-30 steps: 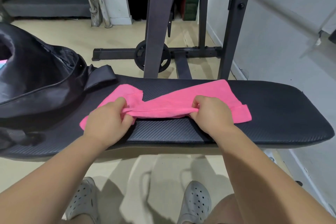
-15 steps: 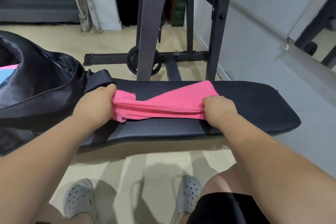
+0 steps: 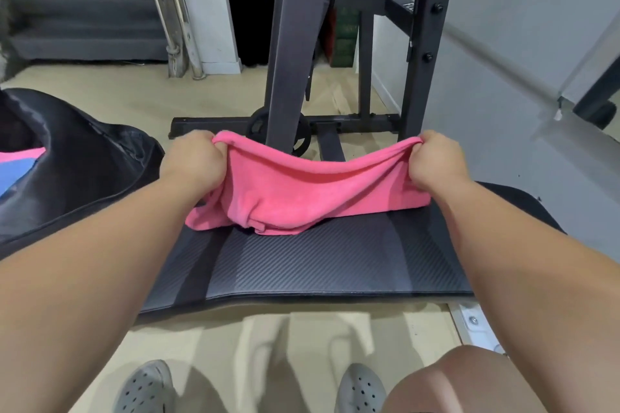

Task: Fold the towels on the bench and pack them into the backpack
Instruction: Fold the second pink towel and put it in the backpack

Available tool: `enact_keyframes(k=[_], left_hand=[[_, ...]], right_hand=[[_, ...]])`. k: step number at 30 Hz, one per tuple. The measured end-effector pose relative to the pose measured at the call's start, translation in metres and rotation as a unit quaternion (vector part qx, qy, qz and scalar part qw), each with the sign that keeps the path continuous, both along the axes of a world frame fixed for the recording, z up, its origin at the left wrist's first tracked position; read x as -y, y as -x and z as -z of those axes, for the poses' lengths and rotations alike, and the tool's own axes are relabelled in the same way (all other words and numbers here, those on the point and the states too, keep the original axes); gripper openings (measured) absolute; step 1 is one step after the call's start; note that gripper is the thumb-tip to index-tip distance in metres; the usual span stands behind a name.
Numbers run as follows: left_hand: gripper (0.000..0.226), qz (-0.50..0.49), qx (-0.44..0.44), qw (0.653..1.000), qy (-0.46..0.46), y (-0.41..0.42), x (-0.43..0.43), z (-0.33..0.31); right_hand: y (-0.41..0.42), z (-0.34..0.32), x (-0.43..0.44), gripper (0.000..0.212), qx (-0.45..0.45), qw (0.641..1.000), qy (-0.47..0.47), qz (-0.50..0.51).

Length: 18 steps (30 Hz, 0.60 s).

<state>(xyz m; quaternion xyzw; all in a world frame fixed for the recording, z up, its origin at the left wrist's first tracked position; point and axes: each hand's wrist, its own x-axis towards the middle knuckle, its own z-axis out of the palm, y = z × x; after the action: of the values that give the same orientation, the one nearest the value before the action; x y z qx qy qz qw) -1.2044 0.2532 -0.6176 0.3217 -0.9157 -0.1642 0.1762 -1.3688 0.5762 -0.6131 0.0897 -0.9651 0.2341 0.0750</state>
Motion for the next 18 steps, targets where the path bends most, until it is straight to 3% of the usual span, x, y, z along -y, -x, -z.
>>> enact_keyframes(k=[3,7,11,14,18], left_hand=[[0.034,-0.003,-0.064,0.998,-0.005,0.023,0.008,-0.02],[0.033,-0.033,-0.173,0.984,0.034,0.035,0.014,-0.056],[0.015,-0.007,-0.239,0.969,0.064,0.019,0.004,-0.063],[0.009,0.087,-0.182,0.975,0.094,-0.006,0.0,-0.029],[0.011,0.221,-0.013,0.961,0.168,-0.048,-0.009,0.035]], right_hand=[[0.017,-0.014,0.008,0.018,-0.04,0.996,0.085,0.01],[0.025,-0.04,0.011,0.03,-0.179,0.953,0.239,0.052],[0.013,-0.037,0.002,0.035,-0.195,0.936,0.29,0.036],[0.001,-0.01,-0.018,0.024,-0.157,0.956,0.243,0.047],[-0.027,0.039,-0.056,0.036,-0.113,0.988,0.102,0.027]])
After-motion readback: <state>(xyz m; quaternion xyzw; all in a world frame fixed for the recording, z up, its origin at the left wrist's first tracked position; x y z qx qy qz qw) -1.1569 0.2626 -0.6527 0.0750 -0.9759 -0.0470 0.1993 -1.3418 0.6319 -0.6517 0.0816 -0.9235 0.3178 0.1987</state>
